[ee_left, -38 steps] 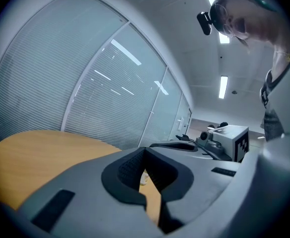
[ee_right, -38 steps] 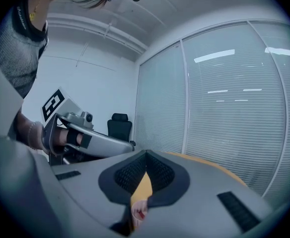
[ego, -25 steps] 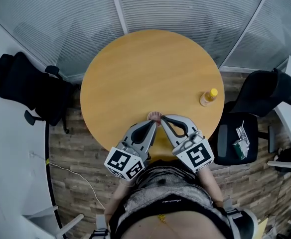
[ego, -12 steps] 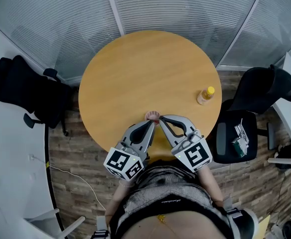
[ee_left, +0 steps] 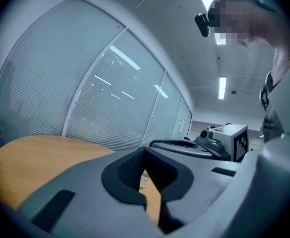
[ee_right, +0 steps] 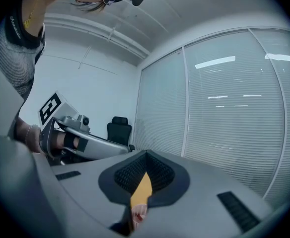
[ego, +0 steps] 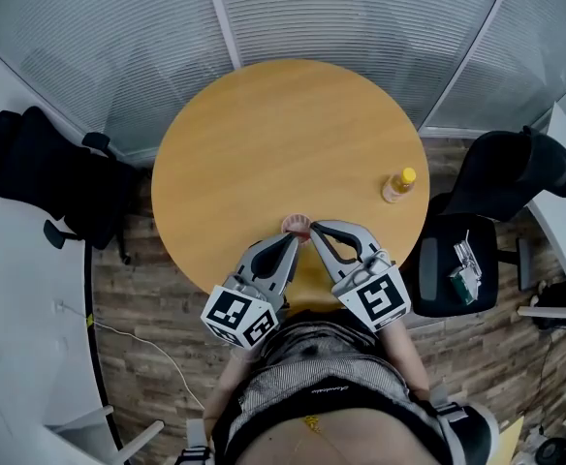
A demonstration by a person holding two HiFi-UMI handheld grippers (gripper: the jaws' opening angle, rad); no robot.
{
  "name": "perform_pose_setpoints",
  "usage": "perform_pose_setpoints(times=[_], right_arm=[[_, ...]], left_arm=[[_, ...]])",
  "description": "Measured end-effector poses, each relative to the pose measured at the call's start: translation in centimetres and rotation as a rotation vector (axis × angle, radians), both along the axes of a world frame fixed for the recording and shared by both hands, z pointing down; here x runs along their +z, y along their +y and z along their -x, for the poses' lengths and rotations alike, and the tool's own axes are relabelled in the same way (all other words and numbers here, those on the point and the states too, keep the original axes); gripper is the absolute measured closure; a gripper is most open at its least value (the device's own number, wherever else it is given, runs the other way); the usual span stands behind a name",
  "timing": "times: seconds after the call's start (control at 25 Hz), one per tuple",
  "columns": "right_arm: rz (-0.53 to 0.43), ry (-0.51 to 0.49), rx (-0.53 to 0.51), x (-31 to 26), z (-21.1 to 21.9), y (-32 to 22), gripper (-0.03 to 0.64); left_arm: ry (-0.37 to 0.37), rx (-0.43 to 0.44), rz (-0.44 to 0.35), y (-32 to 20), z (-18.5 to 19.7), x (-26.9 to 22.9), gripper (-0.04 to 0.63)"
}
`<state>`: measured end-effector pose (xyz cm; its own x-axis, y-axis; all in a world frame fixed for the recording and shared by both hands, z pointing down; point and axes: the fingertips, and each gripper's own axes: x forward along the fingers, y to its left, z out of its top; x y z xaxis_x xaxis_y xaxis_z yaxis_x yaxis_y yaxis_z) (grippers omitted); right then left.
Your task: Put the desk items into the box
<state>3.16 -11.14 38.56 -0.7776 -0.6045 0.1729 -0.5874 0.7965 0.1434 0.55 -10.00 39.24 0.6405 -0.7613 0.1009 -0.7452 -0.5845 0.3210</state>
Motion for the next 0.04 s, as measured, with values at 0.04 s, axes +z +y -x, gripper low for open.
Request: perform_pose_setpoints(times=[0.04], right_arm=[[0.001,0.005,0.002,0.1,0.06,-0.04,0.595]], left_arm=[[-0.001,0.0,0.001,-0.03,0.09,0.06,0.577]])
